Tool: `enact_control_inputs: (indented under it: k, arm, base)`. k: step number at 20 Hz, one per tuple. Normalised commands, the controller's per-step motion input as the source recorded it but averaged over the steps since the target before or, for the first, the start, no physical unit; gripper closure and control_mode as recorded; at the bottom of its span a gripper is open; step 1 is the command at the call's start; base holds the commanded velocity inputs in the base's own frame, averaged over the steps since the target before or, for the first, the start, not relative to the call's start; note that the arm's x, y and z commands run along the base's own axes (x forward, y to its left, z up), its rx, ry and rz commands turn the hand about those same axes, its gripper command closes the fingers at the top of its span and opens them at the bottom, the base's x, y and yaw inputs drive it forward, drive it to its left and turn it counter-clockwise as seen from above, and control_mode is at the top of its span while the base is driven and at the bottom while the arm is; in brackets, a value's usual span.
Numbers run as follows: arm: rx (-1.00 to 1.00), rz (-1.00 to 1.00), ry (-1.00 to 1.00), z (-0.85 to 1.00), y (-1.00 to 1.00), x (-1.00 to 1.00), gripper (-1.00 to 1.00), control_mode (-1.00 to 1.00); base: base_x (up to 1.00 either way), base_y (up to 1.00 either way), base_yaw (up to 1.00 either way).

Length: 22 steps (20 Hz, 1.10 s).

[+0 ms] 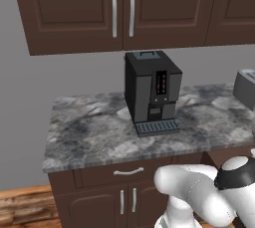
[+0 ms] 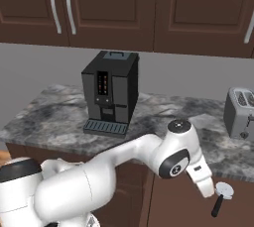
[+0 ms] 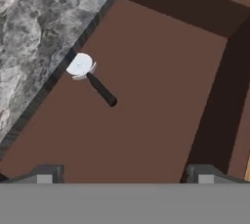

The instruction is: Take the pizza cutter from the drawer on the right and place it on the dining counter for cutting.

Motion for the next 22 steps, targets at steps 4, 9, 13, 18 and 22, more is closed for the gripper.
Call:
enact_control_inputs:
  k: [4, 9, 13, 18, 22]
  arm:
    - [0.01, 0.47, 0.17, -0.43, -0.37, 0.11, -1.0, -1.0]
    - [0.08, 0.43, 0.09, -0.41, -0.26, 0.2, -1.0, -1.0]
    - [0.02, 0.41, 0.08, -0.42, -0.09, 0.33, -1.0, -1.0]
    - [0.0, 0.22, 0.04, -0.26, -0.21, 0.21, -1.0, -1.0]
    - [0.0, 0.12, 0.01, -0.23, -0.33, 0.08, -1.0, -1.0]
  base:
    - [0.0, 0.0, 0.0]
    - [0.0, 0.0, 0.0]
    - [0.0, 0.0, 0.0]
    - [0.0, 0.0, 0.0]
    - [0.0, 0.0, 0.0]
